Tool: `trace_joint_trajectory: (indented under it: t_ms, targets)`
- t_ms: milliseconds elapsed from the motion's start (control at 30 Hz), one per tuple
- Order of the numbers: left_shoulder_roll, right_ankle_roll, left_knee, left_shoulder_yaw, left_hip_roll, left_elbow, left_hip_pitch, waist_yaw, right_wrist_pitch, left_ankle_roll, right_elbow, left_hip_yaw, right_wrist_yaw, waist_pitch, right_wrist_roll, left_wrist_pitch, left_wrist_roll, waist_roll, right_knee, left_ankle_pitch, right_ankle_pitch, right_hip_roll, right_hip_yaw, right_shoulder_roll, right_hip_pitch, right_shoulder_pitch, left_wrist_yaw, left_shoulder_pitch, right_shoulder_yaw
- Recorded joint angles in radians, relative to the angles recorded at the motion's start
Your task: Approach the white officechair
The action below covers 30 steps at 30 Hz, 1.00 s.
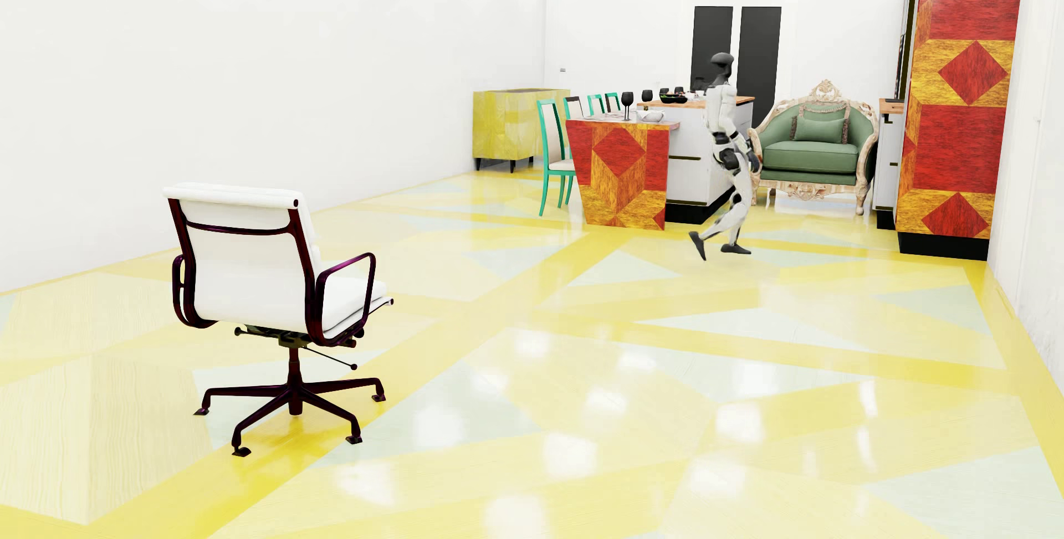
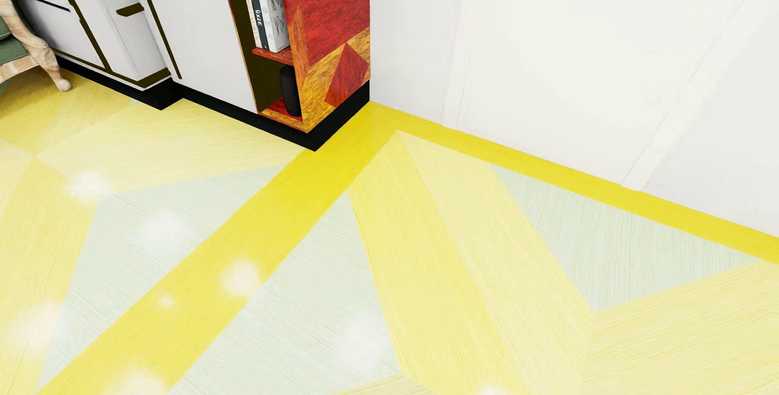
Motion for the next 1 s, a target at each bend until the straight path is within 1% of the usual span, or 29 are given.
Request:
trace_joint_trajectory:
  t_ms: [33, 67, 100, 133, 167, 233, 267, 300, 333, 367, 400, 433, 467, 500, 533, 567, 600, 633, 667, 700, 733, 767, 800, 833, 867, 900, 933, 967, 1000]
  targets:
    - [0.002, -0.006, -0.02, -0.004, -0.002, -0.013, 0.02, -0.01, -0.003, 0.005, -0.002, 0.01, -0.006, -0.008, 0.005, -0.027, -0.016, -0.011, -0.03, 0.003, 0.04, -0.05, -0.073, 0.011, 0.031, 0.03, -0.001, -0.057, -0.014]
    - [0.009, -0.013, -0.036, -0.013, -0.002, -0.035, 0.033, -0.02, -0.004, 0.009, -0.01, 0.02, -0.012, -0.015, 0.009, -0.055, -0.033, -0.021, -0.065, 0.003, 0.054, -0.088, -0.142, 0.017, 0.064, 0.057, -0.002, -0.112, -0.026]
    - [0.026, -0.021, -0.052, -0.026, 0.001, -0.075, 0.042, -0.029, -0.008, 0.01, -0.009, 0.037, -0.017, -0.021, 0.013, -0.08, -0.051, -0.029, -0.097, 0.001, 0.045, -0.109, -0.186, 0.017, 0.086, 0.067, 0.0, -0.159, -0.034]
    - [0.046, -0.034, -0.068, -0.039, 0.01, -0.124, 0.048, -0.036, -0.012, 0.01, -0.002, 0.062, -0.016, -0.025, 0.014, -0.097, -0.068, -0.035, -0.127, -0.004, 0.024, -0.115, -0.203, 0.012, 0.095, 0.067, 0.017, -0.196, -0.036]
    - [0.067, -0.046, -0.084, -0.046, 0.025, -0.179, 0.051, -0.041, -0.014, 0.01, 0.006, 0.095, -0.011, -0.027, 0.012, -0.105, -0.089, -0.039, -0.154, -0.01, -0.007, -0.113, -0.204, 0.003, 0.091, 0.058, 0.046, -0.224, -0.033]
    - [0.111, -0.042, -0.122, -0.035, 0.071, -0.278, 0.051, -0.045, -0.021, 0.004, 0.014, 0.184, -0.01, -0.029, 0.006, -0.099, -0.147, -0.041, -0.211, -0.008, -0.087, -0.099, -0.184, -0.013, 0.064, 0.021, 0.097, -0.25, -0.027]
    - [0.132, -0.031, -0.148, -0.016, 0.101, -0.316, 0.054, -0.045, -0.033, 0.0, 0.007, 0.238, -0.015, -0.03, 0.012, -0.091, -0.188, -0.038, -0.243, -0.002, -0.128, -0.089, -0.172, -0.016, 0.047, 0.001, 0.11, -0.251, -0.027]
    - [0.152, -0.01, -0.176, 0.005, 0.135, -0.344, 0.059, -0.044, -0.047, -0.006, -0.006, 0.298, -0.018, -0.031, 0.018, -0.08, -0.231, -0.033, -0.277, 0.008, -0.167, -0.076, -0.158, -0.019, 0.026, -0.016, 0.112, -0.241, -0.024]
    - [0.175, 0.023, -0.195, 0.019, 0.176, -0.364, 0.062, -0.04, -0.063, -0.013, -0.025, 0.364, -0.021, -0.032, 0.025, -0.065, -0.26, -0.025, -0.314, 0.018, -0.207, -0.058, -0.14, -0.021, 0.005, -0.03, 0.11, -0.224, -0.017]
    - [0.2, 0.057, -0.203, 0.022, 0.222, -0.375, 0.064, -0.034, -0.082, -0.021, -0.051, 0.435, -0.024, -0.033, 0.031, -0.049, -0.272, -0.016, -0.35, 0.027, -0.248, -0.05, -0.135, -0.023, -0.017, -0.039, 0.104, -0.2, -0.004]
    - [0.221, 0.071, -0.208, 0.011, 0.271, -0.374, 0.069, -0.024, -0.098, -0.031, -0.082, 0.511, -0.026, -0.034, 0.034, -0.036, -0.271, -0.008, -0.39, 0.037, -0.286, -0.078, -0.197, -0.026, -0.021, -0.04, 0.105, -0.173, 0.011]
    - [0.244, 0.056, -0.215, -0.007, 0.318, -0.368, 0.078, -0.011, -0.111, -0.042, -0.108, 0.592, -0.023, -0.037, 0.036, -0.032, -0.26, -0.001, -0.433, 0.05, -0.31, -0.144, -0.35, -0.03, -0.001, -0.041, 0.096, -0.141, 0.024]
    - [0.259, 0.013, -0.221, -0.027, 0.363, -0.352, 0.09, 0.003, -0.118, -0.053, -0.129, 0.675, -0.024, -0.04, 0.038, -0.032, -0.244, 0.002, -0.483, 0.066, -0.324, -0.211, -0.57, -0.032, 0.044, -0.041, 0.084, -0.116, 0.036]
    - [0.268, -0.017, -0.229, -0.05, 0.403, -0.332, 0.106, 0.016, -0.122, -0.065, -0.145, 0.757, -0.024, -0.042, 0.035, -0.039, -0.228, 0.002, -0.531, 0.084, -0.329, -0.247, -0.786, -0.033, 0.092, -0.041, 0.065, -0.09, 0.052]
    - [0.271, -0.011, -0.241, -0.072, 0.437, -0.309, 0.127, 0.021, -0.126, -0.079, -0.159, 0.835, -0.022, -0.042, 0.026, -0.045, -0.214, 0.0, -0.562, 0.106, -0.333, -0.253, -0.921, -0.039, 0.11, -0.042, 0.043, -0.066, 0.073]
    - [0.271, 0.041, -0.258, -0.093, 0.464, -0.288, 0.155, 0.016, -0.133, -0.093, -0.171, 0.906, -0.018, -0.04, 0.013, -0.055, -0.198, -0.002, -0.567, 0.133, -0.361, -0.241, -0.95, -0.047, 0.092, -0.046, 0.02, -0.042, 0.1]
    - [0.272, 0.1, -0.277, -0.102, 0.49, -0.274, 0.189, 0.006, -0.145, -0.108, -0.174, 0.971, -0.011, -0.037, -0.001, -0.067, -0.183, -0.005, -0.561, 0.162, -0.397, -0.218, -0.899, -0.055, 0.053, -0.057, 0.002, -0.012, 0.136]
    - [0.264, 0.125, -0.289, -0.102, 0.522, -0.261, 0.227, -0.004, -0.159, -0.121, -0.176, 1.026, -0.001, -0.033, -0.012, -0.064, -0.165, -0.008, -0.558, 0.181, -0.429, -0.181, -0.823, -0.06, 0.014, -0.069, -0.003, 0.015, 0.18]
    - [0.243, 0.106, -0.281, -0.089, 0.561, -0.258, 0.255, -0.012, -0.171, -0.129, -0.174, 1.055, 0.007, -0.029, -0.021, -0.04, -0.149, -0.007, -0.546, 0.155, -0.462, -0.139, -0.758, -0.063, -0.022, -0.086, 0.004, 0.04, 0.224]
    - [0.205, 0.088, -0.249, -0.061, 0.6, -0.259, 0.262, -0.012, -0.177, -0.118, -0.175, 1.022, 0.016, -0.025, -0.031, -0.01, -0.149, -0.004, -0.543, 0.072, -0.487, -0.092, -0.7, -0.066, -0.046, -0.101, 0.026, 0.073, 0.266]
    - [0.157, 0.072, -0.178, -0.022, 0.617, -0.256, 0.223, 0.0, -0.187, -0.052, -0.184, 0.868, 0.017, -0.02, -0.035, 0.013, -0.166, 0.001, -0.562, -0.025, -0.499, -0.037, -0.638, -0.071, -0.057, -0.11, 0.049, 0.102, 0.301]
    - [0.1, 0.059, -0.068, 0.019, 0.578, -0.251, 0.135, 0.024, -0.194, 0.021, -0.197, 0.597, 0.019, -0.014, -0.033, 0.03, -0.193, 0.005, -0.602, -0.077, -0.499, 0.02, -0.568, -0.076, -0.056, -0.115, 0.063, 0.13, 0.329]
    - [0.045, 0.049, 0.045, 0.052, 0.473, -0.247, 0.041, 0.047, -0.202, -0.017, -0.213, 0.319, 0.021, -0.011, -0.027, 0.034, -0.223, 0.008, -0.648, -0.103, -0.491, 0.07, -0.496, -0.085, -0.049, -0.121, 0.064, 0.158, 0.356]
    - [-0.004, 0.042, 0.135, 0.071, 0.334, -0.248, -0.031, 0.064, -0.21, -0.049, -0.231, 0.103, 0.025, -0.011, -0.02, 0.027, -0.243, 0.011, -0.694, -0.116, -0.48, 0.112, -0.425, -0.098, -0.039, -0.133, 0.052, 0.19, 0.387]
    - [-0.045, 0.037, 0.203, 0.079, 0.211, -0.257, -0.082, 0.075, -0.219, -0.074, -0.253, -0.019, 0.03, -0.013, -0.012, 0.006, -0.253, 0.015, -0.729, -0.125, -0.474, 0.147, -0.354, -0.114, -0.03, -0.151, 0.033, 0.227, 0.424]
    - [-0.079, 0.032, 0.25, 0.08, 0.127, -0.27, -0.128, 0.083, -0.232, -0.09, -0.277, -0.061, 0.037, -0.015, -0.001, -0.027, -0.257, 0.02, -0.753, -0.126, -0.474, 0.18, -0.281, -0.132, -0.021, -0.176, 0.008, 0.266, 0.465]
    - [-0.107, 0.027, 0.274, 0.077, 0.085, -0.28, -0.175, 0.089, -0.242, -0.083, -0.3, -0.042, 0.041, -0.015, 0.009, -0.061, -0.256, 0.026, -0.768, -0.122, -0.48, 0.21, -0.206, -0.151, -0.012, -0.209, -0.015, 0.303, 0.507]
    - [-0.13, 0.021, 0.268, 0.075, 0.08, -0.281, -0.22, 0.095, -0.247, -0.063, -0.319, 0.021, 0.041, -0.014, 0.01, -0.09, -0.256, 0.034, -0.781, -0.11, -0.488, 0.241, -0.13, -0.169, 0.003, -0.245, -0.038, 0.332, 0.549]
    - [-0.14, 0.015, 0.23, 0.065, 0.091, -0.269, -0.258, 0.1, -0.246, -0.043, -0.332, 0.098, 0.036, -0.012, -0.005, -0.111, -0.253, 0.04, -0.798, -0.096, -0.495, 0.271, -0.059, -0.183, 0.024, -0.279, -0.063, 0.349, 0.583]
